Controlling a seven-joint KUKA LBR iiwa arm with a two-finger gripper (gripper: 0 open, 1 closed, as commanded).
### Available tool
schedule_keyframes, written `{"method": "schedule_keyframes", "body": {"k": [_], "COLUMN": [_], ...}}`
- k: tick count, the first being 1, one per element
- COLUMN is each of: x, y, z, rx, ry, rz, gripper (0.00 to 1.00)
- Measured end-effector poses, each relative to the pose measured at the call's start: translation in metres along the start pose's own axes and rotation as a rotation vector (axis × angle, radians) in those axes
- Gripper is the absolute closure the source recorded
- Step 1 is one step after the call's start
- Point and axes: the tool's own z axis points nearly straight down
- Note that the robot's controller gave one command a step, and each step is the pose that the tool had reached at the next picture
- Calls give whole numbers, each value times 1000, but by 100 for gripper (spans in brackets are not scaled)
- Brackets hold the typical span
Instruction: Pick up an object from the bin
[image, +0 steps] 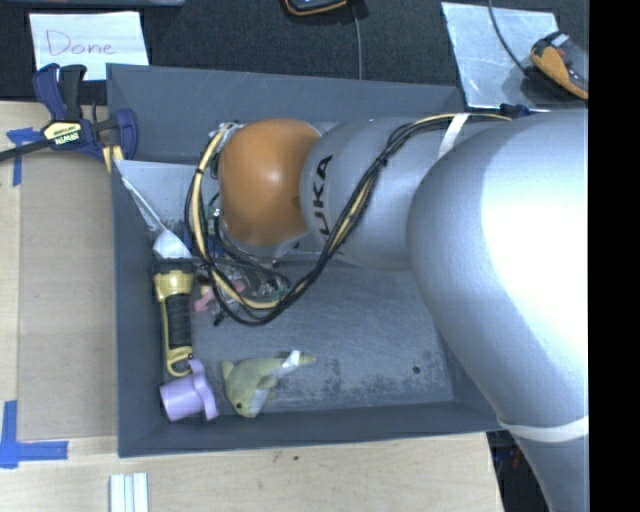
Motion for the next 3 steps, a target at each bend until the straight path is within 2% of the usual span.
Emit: {"method": "schedule_keyframes", "body": {"k": [2, 3], "x": [2, 0], "y": [0, 0], "z": [-9, -29], "rx": [-1, 0], "ry": [5, -2], "rz": [0, 0], "gripper": [100, 100]}}
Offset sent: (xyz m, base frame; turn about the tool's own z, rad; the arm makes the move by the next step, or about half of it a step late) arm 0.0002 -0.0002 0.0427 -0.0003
